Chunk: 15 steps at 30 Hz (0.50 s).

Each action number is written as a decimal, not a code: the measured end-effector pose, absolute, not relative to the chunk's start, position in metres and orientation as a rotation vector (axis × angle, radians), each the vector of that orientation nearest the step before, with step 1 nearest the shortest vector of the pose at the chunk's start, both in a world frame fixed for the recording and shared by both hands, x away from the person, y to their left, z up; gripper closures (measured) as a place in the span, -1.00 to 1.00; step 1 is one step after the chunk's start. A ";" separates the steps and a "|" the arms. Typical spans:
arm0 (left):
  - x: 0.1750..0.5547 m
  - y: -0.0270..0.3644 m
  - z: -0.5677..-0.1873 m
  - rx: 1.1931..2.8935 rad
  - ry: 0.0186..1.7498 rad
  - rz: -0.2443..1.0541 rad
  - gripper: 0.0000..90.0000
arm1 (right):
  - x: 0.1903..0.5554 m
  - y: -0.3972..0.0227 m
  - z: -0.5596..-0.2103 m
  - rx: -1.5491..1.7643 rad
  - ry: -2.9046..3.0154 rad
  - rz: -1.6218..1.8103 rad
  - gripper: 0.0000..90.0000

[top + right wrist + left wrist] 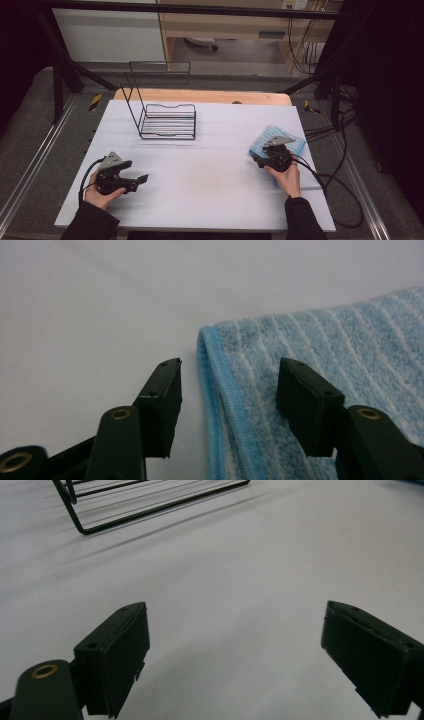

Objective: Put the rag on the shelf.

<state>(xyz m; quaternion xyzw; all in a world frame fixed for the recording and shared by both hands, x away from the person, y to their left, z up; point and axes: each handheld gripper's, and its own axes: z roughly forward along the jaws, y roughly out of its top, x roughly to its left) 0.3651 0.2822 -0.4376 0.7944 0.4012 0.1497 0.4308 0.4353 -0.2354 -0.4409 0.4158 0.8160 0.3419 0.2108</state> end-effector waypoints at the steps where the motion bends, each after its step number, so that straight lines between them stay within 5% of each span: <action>1: 0.365 0.282 -0.438 1.982 1.001 0.373 -0.72 | 0.435 -0.236 -0.442 1.157 2.268 0.941 0.05; 15: 0.365 0.282 -0.437 1.985 1.001 0.376 -0.71 | 0.430 -0.236 -0.452 1.046 2.269 0.846 0.18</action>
